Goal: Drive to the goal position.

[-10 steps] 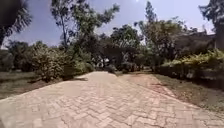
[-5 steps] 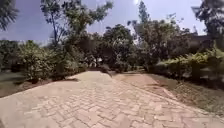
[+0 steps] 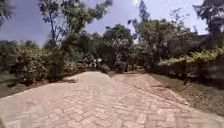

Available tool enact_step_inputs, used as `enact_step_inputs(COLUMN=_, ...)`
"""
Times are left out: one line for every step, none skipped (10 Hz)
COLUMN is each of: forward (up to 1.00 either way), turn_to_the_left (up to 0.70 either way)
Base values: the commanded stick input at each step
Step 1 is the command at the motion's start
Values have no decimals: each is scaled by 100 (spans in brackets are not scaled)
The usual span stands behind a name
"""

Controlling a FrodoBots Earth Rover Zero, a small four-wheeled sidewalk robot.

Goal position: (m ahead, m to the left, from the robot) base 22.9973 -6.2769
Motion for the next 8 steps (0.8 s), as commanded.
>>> enact_step_inputs(forward=70, turn_to_the_left=-35)
enact_step_inputs(forward=70, turn_to_the_left=-35)
enact_step_inputs(forward=70, turn_to_the_left=-35)
enact_step_inputs(forward=70, turn_to_the_left=-35)
enact_step_inputs(forward=70, turn_to_the_left=-35)
enact_step_inputs(forward=70, turn_to_the_left=-35)
enact_step_inputs(forward=70, turn_to_the_left=-35)
enact_step_inputs(forward=70, turn_to_the_left=-35)
